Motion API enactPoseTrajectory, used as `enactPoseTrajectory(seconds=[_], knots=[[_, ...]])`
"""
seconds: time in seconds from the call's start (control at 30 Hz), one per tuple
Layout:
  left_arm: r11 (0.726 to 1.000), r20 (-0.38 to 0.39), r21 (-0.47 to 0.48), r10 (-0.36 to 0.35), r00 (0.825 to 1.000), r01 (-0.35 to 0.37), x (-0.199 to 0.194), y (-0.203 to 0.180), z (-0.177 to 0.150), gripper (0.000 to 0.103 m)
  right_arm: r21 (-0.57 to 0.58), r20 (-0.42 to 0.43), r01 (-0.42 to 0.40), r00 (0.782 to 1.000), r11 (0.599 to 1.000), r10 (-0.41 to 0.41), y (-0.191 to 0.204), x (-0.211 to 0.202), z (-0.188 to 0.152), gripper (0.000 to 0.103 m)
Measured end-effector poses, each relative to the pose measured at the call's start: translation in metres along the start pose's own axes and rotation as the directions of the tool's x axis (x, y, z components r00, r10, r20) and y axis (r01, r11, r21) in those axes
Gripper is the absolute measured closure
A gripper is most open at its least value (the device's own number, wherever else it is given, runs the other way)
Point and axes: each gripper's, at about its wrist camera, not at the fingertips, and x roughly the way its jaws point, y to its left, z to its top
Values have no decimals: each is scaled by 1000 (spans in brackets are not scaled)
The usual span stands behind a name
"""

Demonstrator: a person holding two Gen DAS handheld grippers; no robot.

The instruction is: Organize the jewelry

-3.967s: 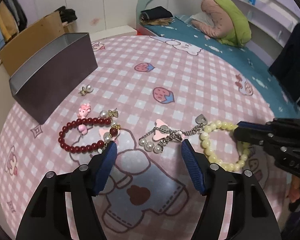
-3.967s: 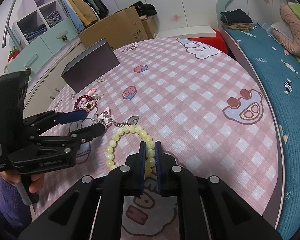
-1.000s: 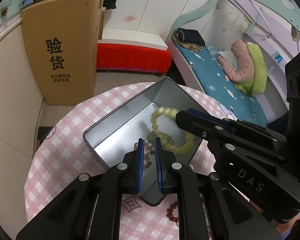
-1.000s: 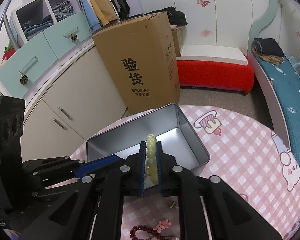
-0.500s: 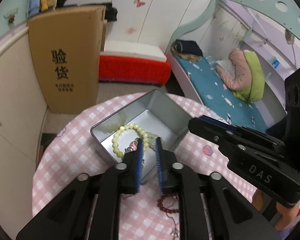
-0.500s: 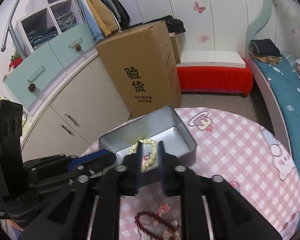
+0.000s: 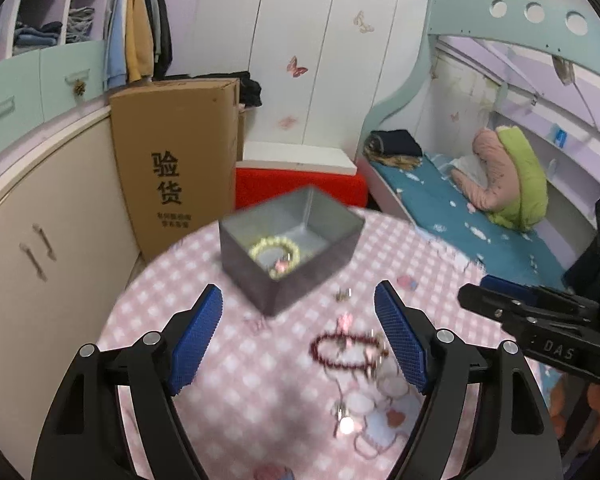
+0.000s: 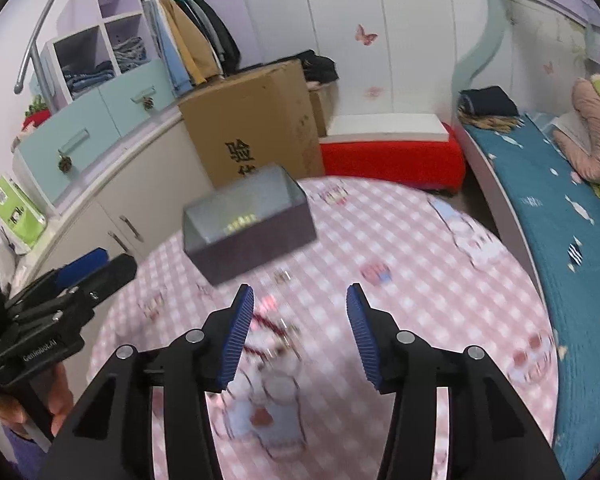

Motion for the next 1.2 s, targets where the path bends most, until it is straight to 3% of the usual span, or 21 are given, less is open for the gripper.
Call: enactPoseTrajectory(seconds=[0.27, 0.63, 0.73, 0.83, 1.0, 1.2], knots=[[998, -143, 57, 42, 989, -34, 30, -22, -62, 27, 29, -78, 40, 996, 999, -38, -12, 17, -49, 55], [994, -240, 79, 87, 967, -70, 53, -32, -86, 27, 35, -123, 23, 992, 999, -19, -12, 27, -69, 55], [993, -260, 88, 105, 960, -84, 56, -31, -89, 45, 31, -126, 23, 992, 999, -18, -11, 27, -68, 54], [990, -257, 92, 126, 958, -106, 57, -28, -88, 54, 30, -128, 20, 992, 999, -16, -9, 30, -67, 54], [989, -247, 83, 140, 959, -123, 55, -17, -86, 89, 14, -135, 12, 991, 1000, -10, 0, 37, -66, 54], [996, -254, 36, 83, 964, -76, 52, -2, -83, 93, -34, -153, -21, 988, 999, 16, 24, 52, -67, 54]])
